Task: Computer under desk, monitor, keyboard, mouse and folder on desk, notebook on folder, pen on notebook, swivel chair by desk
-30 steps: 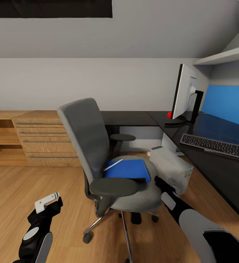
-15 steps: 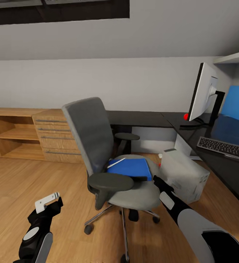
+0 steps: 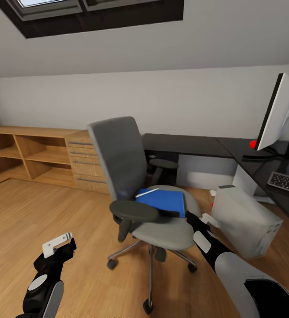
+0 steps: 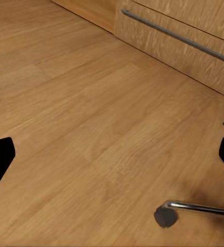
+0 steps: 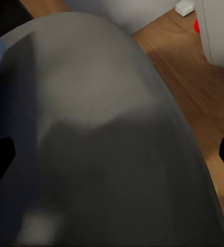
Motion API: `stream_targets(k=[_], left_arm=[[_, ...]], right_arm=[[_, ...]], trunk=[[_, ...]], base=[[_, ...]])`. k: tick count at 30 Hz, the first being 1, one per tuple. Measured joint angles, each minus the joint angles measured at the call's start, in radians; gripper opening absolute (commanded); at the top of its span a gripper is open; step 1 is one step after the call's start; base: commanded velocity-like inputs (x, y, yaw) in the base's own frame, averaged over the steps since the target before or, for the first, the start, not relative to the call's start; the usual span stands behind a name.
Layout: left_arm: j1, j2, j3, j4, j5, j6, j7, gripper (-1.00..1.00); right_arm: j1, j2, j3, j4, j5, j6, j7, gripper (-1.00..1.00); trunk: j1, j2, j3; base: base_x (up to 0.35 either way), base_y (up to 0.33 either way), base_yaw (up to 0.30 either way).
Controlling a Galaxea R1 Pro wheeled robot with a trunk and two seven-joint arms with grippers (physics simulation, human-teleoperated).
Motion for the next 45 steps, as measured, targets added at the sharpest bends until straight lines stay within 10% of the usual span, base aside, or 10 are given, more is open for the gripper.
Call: stream_targets(k=[45], left_arm=[[0.0, 0.0, 0.0, 0.001, -0.002, -0.002, 0.003, 1.0]], right_arm=[[0.0, 0.001, 0.003, 0.046, 0.001, 0.002, -0.003, 1.0]], trunk=[[0.0, 0.0, 0.008]], base=[[0.047, 0.0, -0.033]])
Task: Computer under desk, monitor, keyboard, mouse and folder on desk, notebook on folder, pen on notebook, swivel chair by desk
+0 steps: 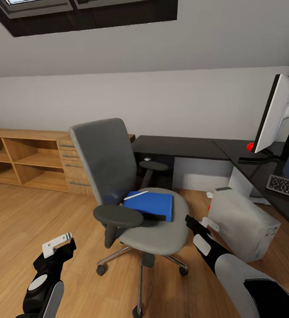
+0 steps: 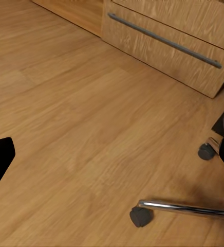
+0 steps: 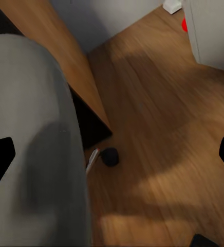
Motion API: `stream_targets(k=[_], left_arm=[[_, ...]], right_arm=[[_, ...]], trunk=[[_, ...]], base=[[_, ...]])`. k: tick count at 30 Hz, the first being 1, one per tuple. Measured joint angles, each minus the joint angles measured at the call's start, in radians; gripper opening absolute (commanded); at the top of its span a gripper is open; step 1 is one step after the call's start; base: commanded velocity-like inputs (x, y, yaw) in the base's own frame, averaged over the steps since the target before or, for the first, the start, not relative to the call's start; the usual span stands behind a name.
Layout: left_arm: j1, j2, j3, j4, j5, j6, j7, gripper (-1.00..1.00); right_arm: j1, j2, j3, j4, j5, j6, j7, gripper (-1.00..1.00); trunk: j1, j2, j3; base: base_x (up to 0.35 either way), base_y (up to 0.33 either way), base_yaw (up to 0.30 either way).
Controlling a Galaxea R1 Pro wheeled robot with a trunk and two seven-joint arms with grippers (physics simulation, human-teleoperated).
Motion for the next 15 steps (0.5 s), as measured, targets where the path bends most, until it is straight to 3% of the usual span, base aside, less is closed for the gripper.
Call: stream_targets(k=[8, 15], left_arm=[[0.0, 0.0, 0.0, 0.0, 0.0, 0.0, 0.0, 1.0], [0.0, 0.0, 0.0, 0.0, 0.0, 0.0, 0.0, 1.0]], right_arm=[[0.0, 0.0, 0.0, 0.0, 0.0, 0.0, 0.0, 1.0], [0.0, 0.001, -0.007, -0.001, 0.003, -0.001, -0.003, 1.0]], trunk=[[0.0, 0.0, 0.0], [0.0, 0.0, 0.0]], base=[[0.18, 0.0, 0.0], [0.037, 0.0, 0.06]])
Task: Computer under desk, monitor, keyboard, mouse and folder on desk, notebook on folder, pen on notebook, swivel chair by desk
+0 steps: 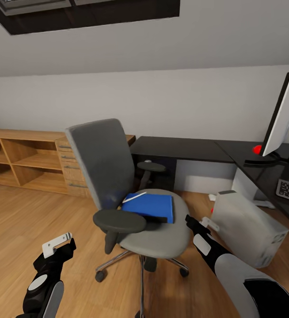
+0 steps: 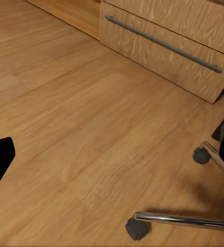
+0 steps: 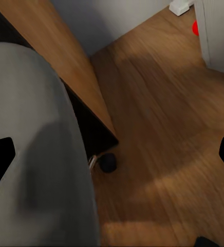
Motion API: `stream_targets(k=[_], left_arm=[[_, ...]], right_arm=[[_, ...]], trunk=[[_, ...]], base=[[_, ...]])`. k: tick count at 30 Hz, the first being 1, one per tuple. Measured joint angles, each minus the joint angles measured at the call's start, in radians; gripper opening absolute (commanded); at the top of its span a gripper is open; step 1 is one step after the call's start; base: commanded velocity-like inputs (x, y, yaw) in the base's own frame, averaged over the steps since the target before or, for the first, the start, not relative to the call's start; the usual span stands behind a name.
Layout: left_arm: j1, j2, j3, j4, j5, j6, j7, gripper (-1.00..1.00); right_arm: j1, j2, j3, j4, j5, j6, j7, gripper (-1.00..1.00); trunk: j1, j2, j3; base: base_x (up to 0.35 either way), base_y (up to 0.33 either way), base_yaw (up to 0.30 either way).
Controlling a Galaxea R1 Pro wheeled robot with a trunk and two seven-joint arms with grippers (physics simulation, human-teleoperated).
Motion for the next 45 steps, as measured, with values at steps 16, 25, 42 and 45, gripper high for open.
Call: stream_targets(k=[16, 25, 42, 45], left_arm=[[0.0, 0.0, 0.0, 0.0, 0.0, 0.0, 0.0, 1.0], [0.0, 0.0, 0.0, 0.0, 0.0, 0.0, 0.0, 1.0], [0.0, 0.0, 0.0, 0.0, -0.002, 0.0, 0.0, 1.0], [0.0, 0.0, 0.0, 0.0, -0.002, 0.0, 0.0, 1.0]], right_arm=[[0.0, 0.0, 0.011, -0.009, -0.005, 0.002, 0.004, 1.0], [0.0, -0.001, 0.012, -0.009, -0.004, 0.002, 0.005, 1.0], [0.001, -0.003, 0.009, 0.004, -0.015, 0.0, 0.003, 1.0], [0.001, -0.002, 0.01, 0.005, -0.015, 0.0, 0.003, 1.0]], trunk=[[0.0, 0.0, -0.002], [0.0, 0.0, -0.002], [0.0, 0.0, -0.002], [0.0, 0.0, -0.002]], base=[[0.001, 0.0, 0.148], [0.0, 0.0, -0.001], [0.0, 0.0, -0.174], [0.0, 0.0, -0.036]])
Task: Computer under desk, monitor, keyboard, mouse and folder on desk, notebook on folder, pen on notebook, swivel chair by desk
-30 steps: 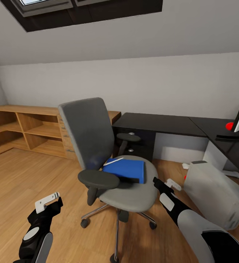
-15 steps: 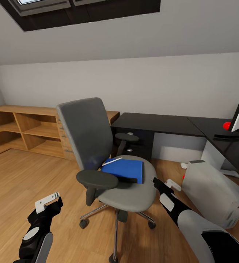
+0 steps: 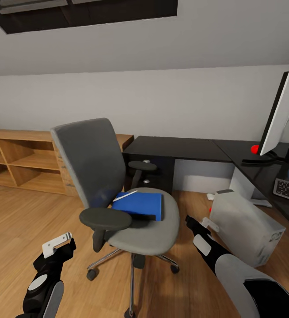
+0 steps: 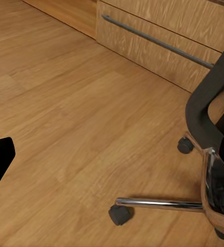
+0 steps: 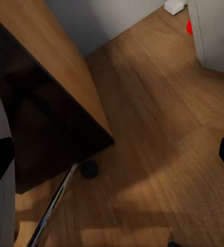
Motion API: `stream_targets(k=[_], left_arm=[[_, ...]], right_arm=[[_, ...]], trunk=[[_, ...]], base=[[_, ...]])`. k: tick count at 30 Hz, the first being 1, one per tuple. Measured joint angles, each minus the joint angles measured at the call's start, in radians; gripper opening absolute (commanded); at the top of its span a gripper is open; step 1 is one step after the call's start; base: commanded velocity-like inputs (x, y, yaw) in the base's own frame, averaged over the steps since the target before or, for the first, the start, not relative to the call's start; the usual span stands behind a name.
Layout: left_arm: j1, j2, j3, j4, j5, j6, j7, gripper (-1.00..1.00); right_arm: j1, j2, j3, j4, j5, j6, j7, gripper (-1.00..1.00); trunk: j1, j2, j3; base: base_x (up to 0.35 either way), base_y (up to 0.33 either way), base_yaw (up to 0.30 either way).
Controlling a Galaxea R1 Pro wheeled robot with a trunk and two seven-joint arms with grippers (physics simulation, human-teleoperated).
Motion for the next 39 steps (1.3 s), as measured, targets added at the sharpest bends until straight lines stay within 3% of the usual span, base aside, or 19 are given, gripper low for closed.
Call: stream_targets(k=[27, 32, 34, 35, 39], left_arm=[[0.0, 0.003, 0.007, 0.0, -0.002, 0.0, 0.0, 1.0], [0.0, 0.002, 0.014, 0.0, -0.002, 0.0, 0.0, 1.0], [0.0, 0.002, 0.015, 0.0, -0.001, 0.0, 0.001, 1.0], [0.0, 0.002, 0.014, 0.0, -0.001, 0.0, 0.001, 1.0], [0.0, 0.002, 0.014, 0.0, -0.001, 0.0, 0.001, 1.0]], right_arm=[[0.0, -0.004, 0.006, -0.007, 0.003, 0.002, 0.0, 1.0], [-0.002, -0.018, 0.004, -0.11, 0.009, 0.182, 0.0, 1.0], [-0.002, -0.05, -0.007, -0.152, -0.004, 0.268, 0.009, 1.0], [-0.002, -0.078, -0.027, -0.169, -0.034, 0.311, 0.042, 1.0], [-0.002, -0.105, -0.043, -0.182, -0.068, 0.366, 0.116, 1.0]], trunk=[[0.0, 0.0, 0.0], [0.0, 0.0, 0.0], [0.0, 0.0, 0.0], [0.0, 0.0, 0.0], [0.0, 0.0, 0.0]], base=[[0.012, 0.0, -0.003], [0.0, 0.0, 0.0], [0.0, 0.0, 0.0], [0.0, 0.0, 0.0], [0.0, 0.0, 0.0]])
